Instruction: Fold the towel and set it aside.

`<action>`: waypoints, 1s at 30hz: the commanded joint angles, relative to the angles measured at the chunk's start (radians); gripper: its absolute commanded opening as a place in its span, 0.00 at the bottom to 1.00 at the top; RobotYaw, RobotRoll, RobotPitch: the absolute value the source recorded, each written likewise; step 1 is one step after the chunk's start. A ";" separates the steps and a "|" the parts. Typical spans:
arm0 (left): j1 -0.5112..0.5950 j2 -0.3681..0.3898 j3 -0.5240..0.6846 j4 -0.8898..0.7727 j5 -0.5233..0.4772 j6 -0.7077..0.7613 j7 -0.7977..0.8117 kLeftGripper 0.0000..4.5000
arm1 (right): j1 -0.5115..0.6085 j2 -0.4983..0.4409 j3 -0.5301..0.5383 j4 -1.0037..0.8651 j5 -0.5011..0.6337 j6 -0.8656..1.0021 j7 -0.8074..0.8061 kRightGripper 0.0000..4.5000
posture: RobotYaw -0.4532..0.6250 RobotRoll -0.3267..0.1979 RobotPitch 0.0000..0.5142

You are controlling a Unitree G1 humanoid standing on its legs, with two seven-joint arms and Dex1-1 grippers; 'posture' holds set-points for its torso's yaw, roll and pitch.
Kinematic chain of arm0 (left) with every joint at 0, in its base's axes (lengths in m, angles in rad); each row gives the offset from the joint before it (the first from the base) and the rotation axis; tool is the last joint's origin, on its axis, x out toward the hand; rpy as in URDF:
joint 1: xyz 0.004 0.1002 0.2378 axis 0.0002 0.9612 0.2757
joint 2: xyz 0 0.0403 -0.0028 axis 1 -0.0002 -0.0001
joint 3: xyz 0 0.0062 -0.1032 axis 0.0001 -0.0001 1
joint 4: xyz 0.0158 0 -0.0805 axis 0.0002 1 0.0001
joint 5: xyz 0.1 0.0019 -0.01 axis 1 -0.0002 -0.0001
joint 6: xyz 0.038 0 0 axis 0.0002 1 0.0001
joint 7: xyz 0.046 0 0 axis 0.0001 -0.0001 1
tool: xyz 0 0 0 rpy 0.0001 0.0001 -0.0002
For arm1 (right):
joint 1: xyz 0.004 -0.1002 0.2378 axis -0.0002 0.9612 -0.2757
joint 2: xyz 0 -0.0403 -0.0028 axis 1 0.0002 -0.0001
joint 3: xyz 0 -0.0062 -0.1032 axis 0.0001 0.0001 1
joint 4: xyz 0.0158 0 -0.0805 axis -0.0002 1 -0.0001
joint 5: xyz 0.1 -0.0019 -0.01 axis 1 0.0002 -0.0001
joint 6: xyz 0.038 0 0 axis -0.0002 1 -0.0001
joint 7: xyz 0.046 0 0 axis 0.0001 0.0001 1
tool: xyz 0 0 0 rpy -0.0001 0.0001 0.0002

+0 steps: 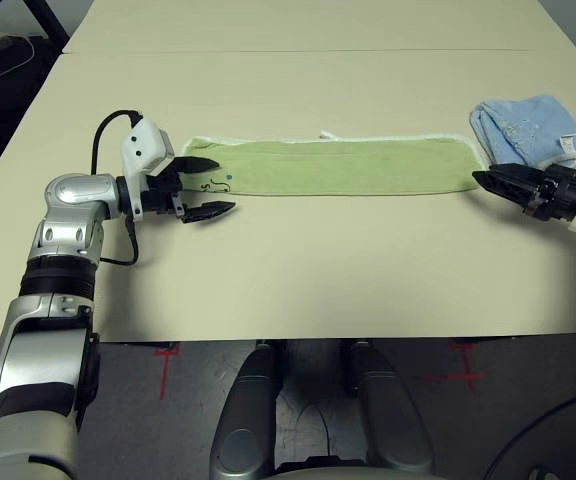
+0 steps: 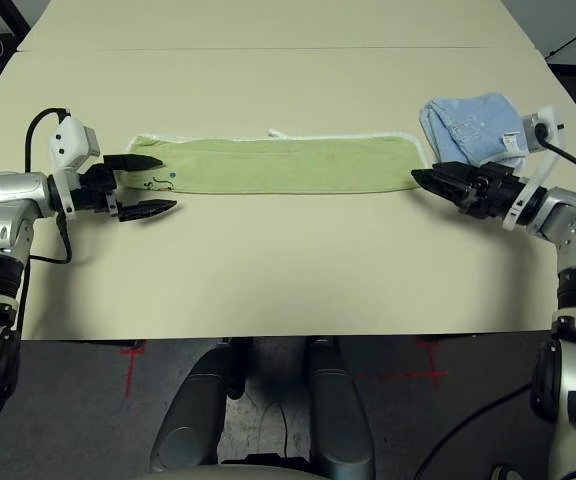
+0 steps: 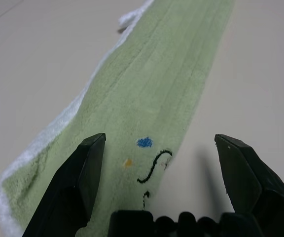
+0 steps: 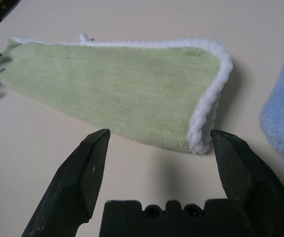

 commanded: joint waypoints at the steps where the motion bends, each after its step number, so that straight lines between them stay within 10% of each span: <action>1: -0.025 0.006 -0.009 0.008 -0.013 0.041 -0.054 1.00 | 0.029 -0.029 -0.017 -0.020 0.011 0.010 -0.003 0.99 | 0.45 0.62 0.49; 22: 0.052 0.004 0.028 -0.180 -0.103 0.206 -0.075 1.00 | -0.118 0.088 -0.131 0.009 0.161 0.421 -0.373 0.99 | 0.48 0.62 0.50; 30: 0.082 0.010 0.034 -0.256 -0.129 0.254 -0.063 1.00 | 0.003 0.090 -0.274 -0.234 0.301 0.673 -0.482 0.99 | 0.48 0.62 0.50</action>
